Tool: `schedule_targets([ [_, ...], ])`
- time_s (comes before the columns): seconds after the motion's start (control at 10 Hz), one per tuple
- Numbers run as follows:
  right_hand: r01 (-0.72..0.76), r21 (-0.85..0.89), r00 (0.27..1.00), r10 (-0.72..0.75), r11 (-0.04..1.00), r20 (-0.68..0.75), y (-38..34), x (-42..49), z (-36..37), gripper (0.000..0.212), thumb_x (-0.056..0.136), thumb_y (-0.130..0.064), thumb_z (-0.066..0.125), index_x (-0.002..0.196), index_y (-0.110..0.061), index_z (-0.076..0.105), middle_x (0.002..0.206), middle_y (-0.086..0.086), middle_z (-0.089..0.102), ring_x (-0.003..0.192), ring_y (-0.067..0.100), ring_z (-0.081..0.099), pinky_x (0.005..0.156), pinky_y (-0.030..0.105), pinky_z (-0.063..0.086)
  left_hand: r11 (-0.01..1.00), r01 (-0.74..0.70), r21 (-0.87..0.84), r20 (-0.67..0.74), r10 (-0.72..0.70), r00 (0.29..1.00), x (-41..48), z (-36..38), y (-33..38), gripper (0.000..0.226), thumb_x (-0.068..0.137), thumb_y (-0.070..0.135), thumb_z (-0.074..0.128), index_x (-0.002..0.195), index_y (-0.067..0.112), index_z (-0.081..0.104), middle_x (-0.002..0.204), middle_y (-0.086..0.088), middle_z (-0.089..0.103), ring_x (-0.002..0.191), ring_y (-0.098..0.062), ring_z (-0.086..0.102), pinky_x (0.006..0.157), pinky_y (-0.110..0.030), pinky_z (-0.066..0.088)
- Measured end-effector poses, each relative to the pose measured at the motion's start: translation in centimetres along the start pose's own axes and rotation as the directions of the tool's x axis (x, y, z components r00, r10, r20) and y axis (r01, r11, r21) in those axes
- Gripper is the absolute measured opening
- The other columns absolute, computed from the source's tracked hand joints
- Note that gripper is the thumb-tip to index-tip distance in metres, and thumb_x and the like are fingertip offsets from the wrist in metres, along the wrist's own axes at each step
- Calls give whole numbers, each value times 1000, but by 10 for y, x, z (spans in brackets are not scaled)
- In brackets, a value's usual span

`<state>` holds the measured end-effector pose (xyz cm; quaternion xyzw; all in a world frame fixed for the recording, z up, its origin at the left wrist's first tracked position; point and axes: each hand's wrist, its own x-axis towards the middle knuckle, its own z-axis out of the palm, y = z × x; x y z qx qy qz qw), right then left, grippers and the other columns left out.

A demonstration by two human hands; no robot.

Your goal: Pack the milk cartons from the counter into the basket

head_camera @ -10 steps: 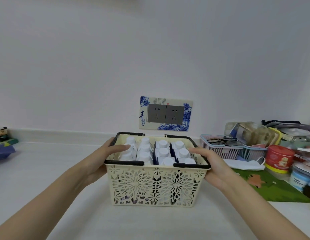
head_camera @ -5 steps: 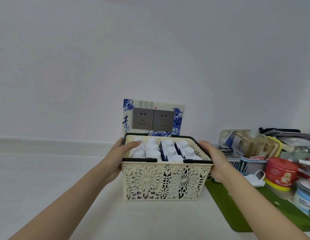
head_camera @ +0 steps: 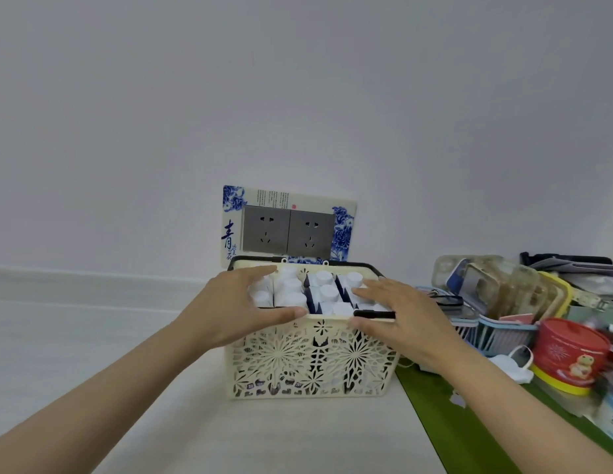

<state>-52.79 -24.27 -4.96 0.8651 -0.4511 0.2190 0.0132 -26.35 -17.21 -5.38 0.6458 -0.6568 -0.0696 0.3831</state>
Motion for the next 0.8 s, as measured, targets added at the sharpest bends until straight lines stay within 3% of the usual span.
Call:
schedule_targets([
  [0.2,-63,8,998,63,998,-8,15,16,7,100,56,-94,25,136,-41,49,152,-15,38,139,10,34,112,37,26,1000,-12,-16,38,12,999,29,12,-1,112,44,88,59,138,28,48,142,5,53,129,-15,49,102,-32,38],
  [0.4,-74,23,997,75,997,-7,24,26,6,98,57,-93,27,134,-39,52,151,-14,41,137,10,38,111,37,29,1000,-17,-14,5,17,1000,42,23,-2,107,43,89,58,132,31,53,137,8,58,125,-15,52,95,-30,39],
  [0.6,-80,-10,997,80,997,4,24,25,7,103,56,-97,20,135,-40,51,151,-13,40,137,11,39,109,38,31,1000,-11,11,29,11,1000,41,21,0,105,46,89,56,132,31,53,139,8,56,126,-15,51,100,-34,41],
  [0.7,-37,-51,997,41,998,67,18,21,-2,96,66,-90,23,142,-36,43,156,-9,33,141,13,33,114,39,24,996,-18,82,41,15,999,35,16,6,104,51,91,51,137,33,46,142,8,52,129,-16,49,102,-40,41],
  [0.8,20,-97,1000,-19,995,2,0,12,-25,76,86,-71,33,150,-32,25,162,-6,14,147,11,16,119,39,7,988,-46,147,46,40,998,25,7,8,101,60,89,40,144,33,35,151,9,40,137,-15,39,105,-43,36],
])
